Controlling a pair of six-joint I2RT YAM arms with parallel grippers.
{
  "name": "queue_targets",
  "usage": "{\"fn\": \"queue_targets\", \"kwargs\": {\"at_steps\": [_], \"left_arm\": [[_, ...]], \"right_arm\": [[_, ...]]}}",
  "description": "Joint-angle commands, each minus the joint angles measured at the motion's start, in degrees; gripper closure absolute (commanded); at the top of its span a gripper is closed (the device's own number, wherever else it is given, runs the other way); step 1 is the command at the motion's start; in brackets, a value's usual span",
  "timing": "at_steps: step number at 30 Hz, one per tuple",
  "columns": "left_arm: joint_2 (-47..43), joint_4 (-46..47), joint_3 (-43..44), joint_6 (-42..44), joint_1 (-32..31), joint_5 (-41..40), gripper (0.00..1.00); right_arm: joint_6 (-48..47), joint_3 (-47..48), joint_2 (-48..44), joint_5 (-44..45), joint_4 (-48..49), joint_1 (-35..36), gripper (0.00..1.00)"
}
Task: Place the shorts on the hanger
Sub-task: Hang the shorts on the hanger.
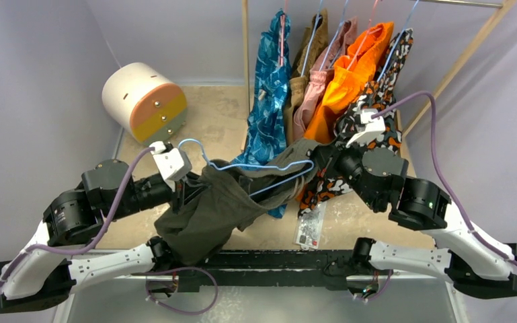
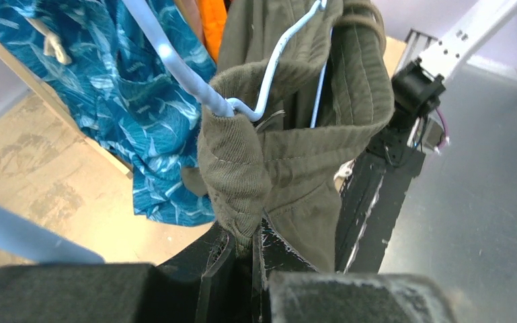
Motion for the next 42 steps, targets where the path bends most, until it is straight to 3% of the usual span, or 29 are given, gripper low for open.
{"fn": "queue_targets", "kwargs": {"at_steps": [1, 4, 14, 23, 31, 35, 39, 42], "left_arm": [[0.15, -2.75, 1.50, 3.63, 0.09, 4.68, 1.00], [0.10, -2.88, 1.76, 3.73, 0.08, 5.05, 1.00], [3.42, -3.17, -0.05, 2.08, 0.09, -14.36, 1.00], [10.10, -5.51, 0.03, 4.95, 0.07, -19.97, 1.00], [3.11, 1.67, -3.24, 7.95, 0.12, -0.71, 1.00], [2.64, -0.24, -2.91, 7.37, 0.09, 6.90, 1.00], [5.16, -3.95, -3.47, 6.04, 0.07, 6.33, 1.00], [7.58, -5.72, -3.96, 4.93, 0.07, 1.00, 1.00]], "right_arm": [[1.06, -0.82, -2.83, 3.20, 5.47, 0.21, 1.00], [-0.11, -1.61, -4.78, 3.97, 7.33, 0.22, 1.00], [0.43, 2.61, -1.39, 2.43, 0.08, 0.22, 1.00], [2.06, 4.98, 2.16, 1.08, -3.69, 0.26, 1.00], [4.15, 4.01, 1.16, 7.21, -4.15, 0.21, 1.00], [5.89, 3.76, -0.61, 12.10, -4.12, 0.28, 1.00], [4.26, 2.86, -2.57, 11.49, -0.15, 0.21, 1.00], [2.58, 3.51, -0.99, 7.71, 1.12, 0.28, 1.00]]}}
